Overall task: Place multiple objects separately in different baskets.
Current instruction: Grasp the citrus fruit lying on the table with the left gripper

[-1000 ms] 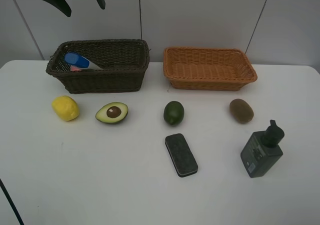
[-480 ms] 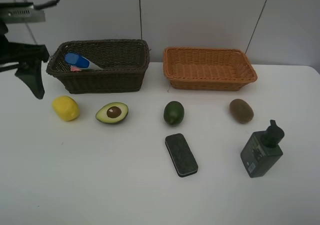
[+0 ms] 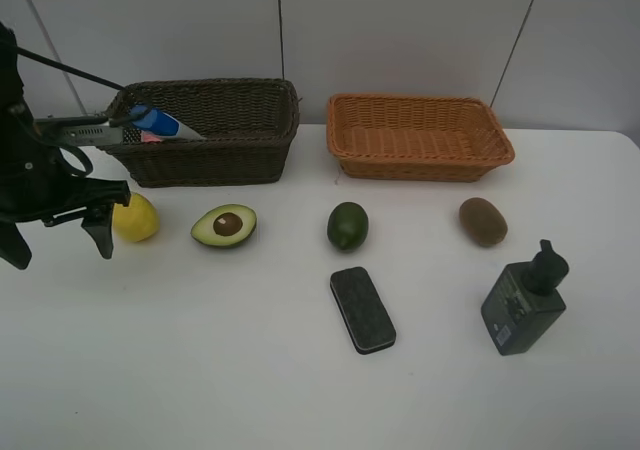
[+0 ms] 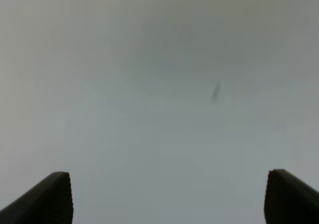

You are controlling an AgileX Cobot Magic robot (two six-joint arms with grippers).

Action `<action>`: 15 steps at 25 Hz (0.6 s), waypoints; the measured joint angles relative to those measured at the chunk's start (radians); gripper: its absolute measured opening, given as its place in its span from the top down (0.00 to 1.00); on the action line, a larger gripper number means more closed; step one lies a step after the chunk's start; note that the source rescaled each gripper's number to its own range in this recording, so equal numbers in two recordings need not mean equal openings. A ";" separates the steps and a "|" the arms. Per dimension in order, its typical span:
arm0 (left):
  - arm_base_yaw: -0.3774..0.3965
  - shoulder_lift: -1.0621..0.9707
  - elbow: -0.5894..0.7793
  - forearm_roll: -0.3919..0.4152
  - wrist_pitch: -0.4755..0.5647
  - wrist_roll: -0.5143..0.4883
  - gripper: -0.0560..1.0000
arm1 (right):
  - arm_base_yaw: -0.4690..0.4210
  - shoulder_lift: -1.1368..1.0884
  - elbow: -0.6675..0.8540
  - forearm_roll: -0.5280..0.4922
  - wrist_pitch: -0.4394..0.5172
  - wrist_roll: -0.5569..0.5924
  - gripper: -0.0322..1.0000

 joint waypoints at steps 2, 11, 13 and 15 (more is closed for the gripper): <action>0.014 0.032 0.000 0.004 -0.053 -0.004 0.02 | 0.000 0.000 0.000 0.000 0.000 0.000 0.02; 0.015 0.058 0.000 -0.008 -0.316 -0.077 0.02 | 0.000 0.000 0.000 0.000 0.000 0.000 0.02; 0.015 0.058 0.000 -0.013 -0.341 -0.084 0.02 | 0.000 0.000 0.000 0.000 0.000 0.000 0.02; 0.015 0.065 0.000 -0.018 -0.363 -0.089 0.02 | 0.000 0.000 0.000 0.000 0.000 0.000 0.02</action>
